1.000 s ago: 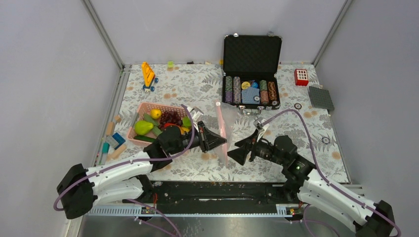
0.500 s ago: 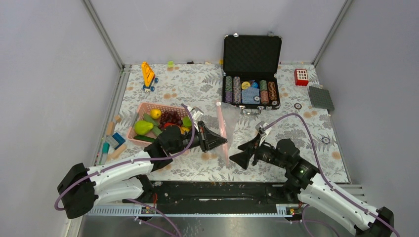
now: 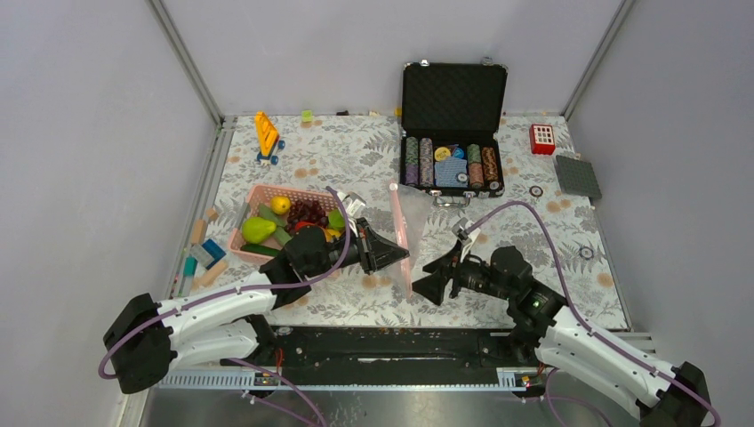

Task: Place the food in the zip-top bag and seal the zipper
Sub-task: Open the zipper of the food storage bag at the center of the board.

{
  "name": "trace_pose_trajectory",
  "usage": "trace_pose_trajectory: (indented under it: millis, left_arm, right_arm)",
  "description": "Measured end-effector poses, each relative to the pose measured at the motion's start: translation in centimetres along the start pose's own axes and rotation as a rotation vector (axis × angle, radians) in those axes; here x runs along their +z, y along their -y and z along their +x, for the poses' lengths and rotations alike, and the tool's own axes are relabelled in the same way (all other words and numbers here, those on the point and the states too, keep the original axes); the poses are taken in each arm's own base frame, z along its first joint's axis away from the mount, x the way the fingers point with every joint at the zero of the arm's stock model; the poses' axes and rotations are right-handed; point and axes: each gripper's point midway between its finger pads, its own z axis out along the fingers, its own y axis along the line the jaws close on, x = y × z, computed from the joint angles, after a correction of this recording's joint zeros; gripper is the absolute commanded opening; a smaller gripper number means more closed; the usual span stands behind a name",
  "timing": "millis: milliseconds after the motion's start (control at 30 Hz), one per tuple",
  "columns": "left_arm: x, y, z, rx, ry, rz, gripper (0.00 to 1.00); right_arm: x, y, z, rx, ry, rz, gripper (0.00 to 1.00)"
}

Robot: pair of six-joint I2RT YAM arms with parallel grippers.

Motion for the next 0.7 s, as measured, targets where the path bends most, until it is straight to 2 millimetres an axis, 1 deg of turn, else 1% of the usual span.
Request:
trace_pose_trajectory:
  millis: [333, 567, 700]
  left_arm:
    - [0.0, -0.1, -0.2, 0.002, 0.011, -0.007, 0.0]
    - [-0.2, -0.3, 0.0, -0.001, 0.011, -0.014, 0.0]
    - [-0.2, -0.4, 0.1, -0.003, 0.01, -0.021, 0.0]
  right_arm:
    - [-1.4, -1.4, -1.6, -0.031, 0.08, -0.035, 0.86]
    - [-1.0, -1.6, -1.1, -0.009, 0.049, -0.057, 0.85]
    - [-0.5, -1.4, -0.7, 0.003, 0.027, -0.054, 0.85]
